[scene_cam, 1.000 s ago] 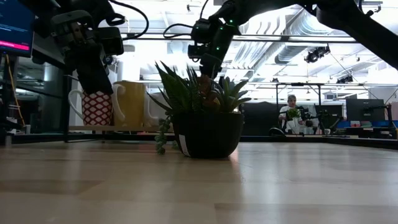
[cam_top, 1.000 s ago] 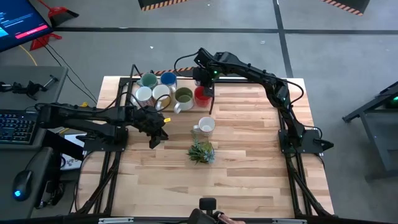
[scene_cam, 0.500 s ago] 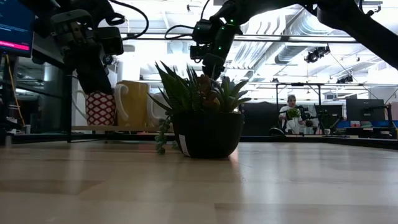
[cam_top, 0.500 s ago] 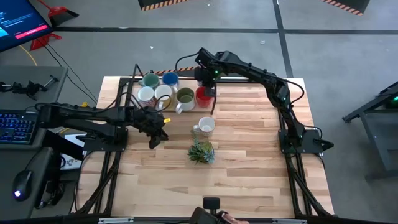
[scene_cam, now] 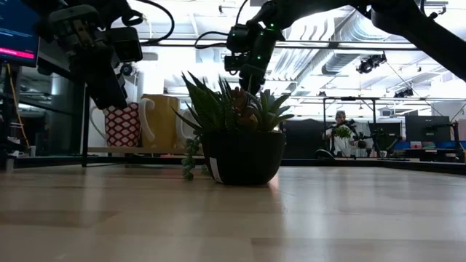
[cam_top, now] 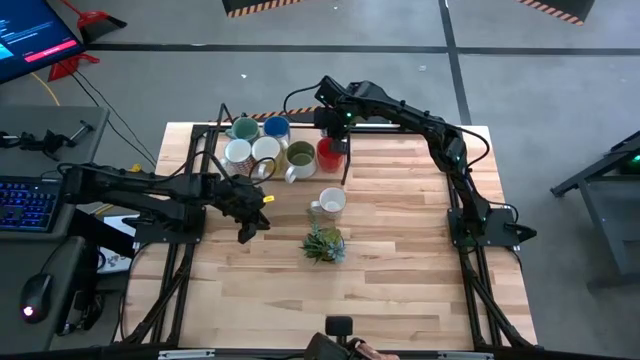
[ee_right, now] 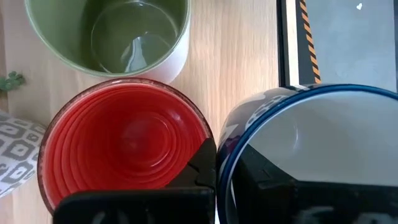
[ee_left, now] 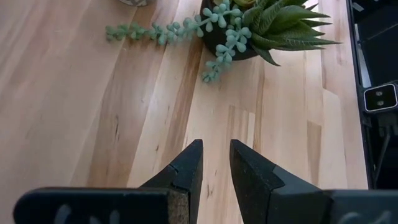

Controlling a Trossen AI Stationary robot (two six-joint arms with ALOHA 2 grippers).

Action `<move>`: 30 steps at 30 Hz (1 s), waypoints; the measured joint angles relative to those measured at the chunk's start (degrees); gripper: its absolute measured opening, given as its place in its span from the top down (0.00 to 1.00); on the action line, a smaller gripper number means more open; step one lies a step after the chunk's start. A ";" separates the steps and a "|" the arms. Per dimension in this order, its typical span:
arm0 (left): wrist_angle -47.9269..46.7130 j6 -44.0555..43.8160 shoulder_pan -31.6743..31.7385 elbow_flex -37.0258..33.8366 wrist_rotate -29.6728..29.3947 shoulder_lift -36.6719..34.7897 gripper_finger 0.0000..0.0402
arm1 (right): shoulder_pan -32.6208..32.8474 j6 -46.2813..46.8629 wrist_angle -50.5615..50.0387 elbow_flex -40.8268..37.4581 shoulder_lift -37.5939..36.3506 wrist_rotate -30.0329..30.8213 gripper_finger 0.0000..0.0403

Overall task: Place coffee mugs
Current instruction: Put the blue patterned mug on the shelf

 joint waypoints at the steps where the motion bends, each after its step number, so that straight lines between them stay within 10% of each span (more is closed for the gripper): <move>1: 0.00 0.00 0.00 0.00 -0.02 0.00 0.82 | 0.06 0.02 0.42 -0.02 0.01 0.05 1.00; 30: -0.04 1.37 0.02 0.00 -2.23 -0.01 0.82 | -0.05 -0.99 -2.64 3.88 -0.07 1.17 1.00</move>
